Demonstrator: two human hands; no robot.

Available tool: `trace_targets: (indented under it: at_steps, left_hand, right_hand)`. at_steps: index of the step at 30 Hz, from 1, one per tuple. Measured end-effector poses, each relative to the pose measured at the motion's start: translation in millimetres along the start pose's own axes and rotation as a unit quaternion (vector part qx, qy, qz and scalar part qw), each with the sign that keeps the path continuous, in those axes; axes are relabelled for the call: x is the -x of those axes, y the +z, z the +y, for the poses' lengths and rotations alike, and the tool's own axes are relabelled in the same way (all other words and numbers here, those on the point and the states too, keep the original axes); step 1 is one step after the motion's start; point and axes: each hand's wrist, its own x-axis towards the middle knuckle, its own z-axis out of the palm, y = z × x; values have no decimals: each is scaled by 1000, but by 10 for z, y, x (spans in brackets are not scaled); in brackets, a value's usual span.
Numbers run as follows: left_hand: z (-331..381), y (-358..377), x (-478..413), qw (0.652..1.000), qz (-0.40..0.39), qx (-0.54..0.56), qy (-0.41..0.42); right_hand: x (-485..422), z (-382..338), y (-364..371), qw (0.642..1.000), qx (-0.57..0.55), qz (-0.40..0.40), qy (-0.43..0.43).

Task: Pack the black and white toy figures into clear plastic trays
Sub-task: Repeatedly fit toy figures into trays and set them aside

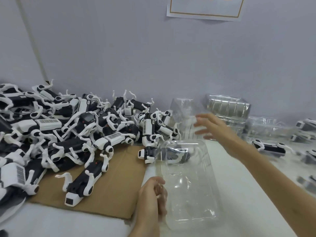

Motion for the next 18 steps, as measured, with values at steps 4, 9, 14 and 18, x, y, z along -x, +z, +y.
trace_targets:
  at_steps: [4,9,14,18]
  left_hand:
    - [32,-5,69,998,5,57,-16]
    - [79,-93,100,994,-2,65,85]
    - [108,-129,27,989,-29,98,111]
    - [84,-116,20,987,-32,54,145]
  right_hand:
    - [627,395,114,979,-193,-27,64]
    - [996,708,405,982,-164,-51,83]
    - [1148,586,499,987,-135,-82,19]
    - [1105,555,323,981,-193,-3,-4]
